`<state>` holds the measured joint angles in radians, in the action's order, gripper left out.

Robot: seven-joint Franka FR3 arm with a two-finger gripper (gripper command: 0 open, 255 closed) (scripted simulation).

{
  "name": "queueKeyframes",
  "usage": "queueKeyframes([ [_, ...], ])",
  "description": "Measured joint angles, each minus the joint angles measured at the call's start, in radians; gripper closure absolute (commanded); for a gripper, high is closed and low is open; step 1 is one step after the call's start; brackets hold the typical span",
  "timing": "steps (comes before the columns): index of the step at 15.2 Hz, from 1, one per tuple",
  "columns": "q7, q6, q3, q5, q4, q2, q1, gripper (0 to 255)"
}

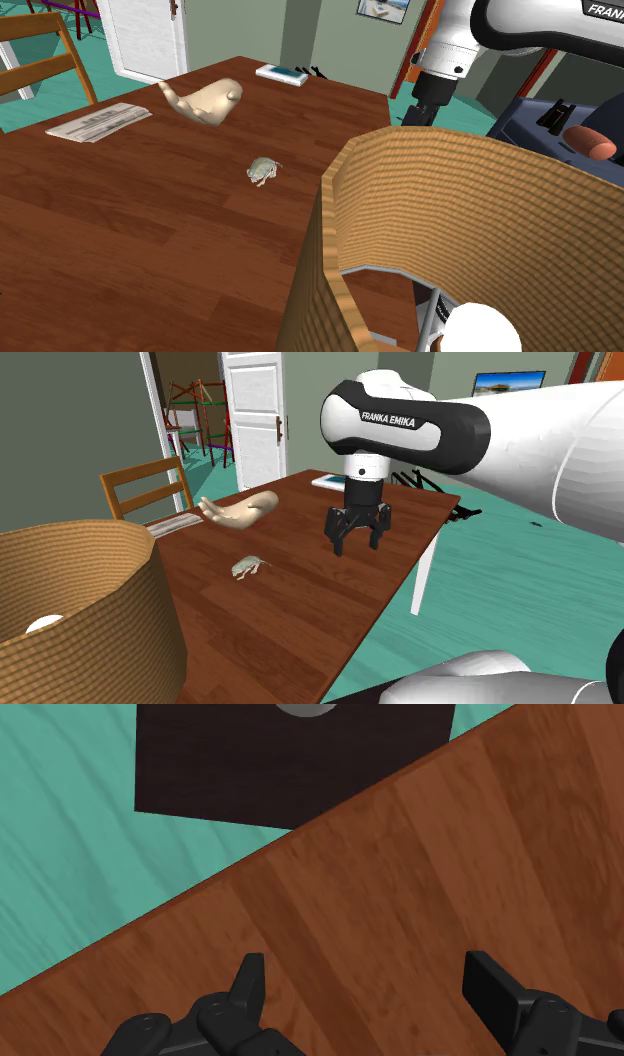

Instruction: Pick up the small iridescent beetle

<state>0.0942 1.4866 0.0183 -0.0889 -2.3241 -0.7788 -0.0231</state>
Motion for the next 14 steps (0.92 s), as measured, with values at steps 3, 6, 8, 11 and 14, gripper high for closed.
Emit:
queueKeyframes([
  [3, -0.066, 0.014, 0.041, -0.017, 0.005, 0.018, 0.006, 0],
  [6, -0.221, 0.037, 0.13, -0.047, 0.041, 0.075, 0.025, 0],
  [8, -0.341, 0.057, 0.201, -0.068, 0.074, 0.129, 0.037, 0],
  [11, -0.516, 0.098, 0.296, -0.08, 0.119, 0.218, 0.062, 0],
  [14, -0.694, 0.128, 0.385, -0.069, 0.19, 0.33, 0.093, 0],
])
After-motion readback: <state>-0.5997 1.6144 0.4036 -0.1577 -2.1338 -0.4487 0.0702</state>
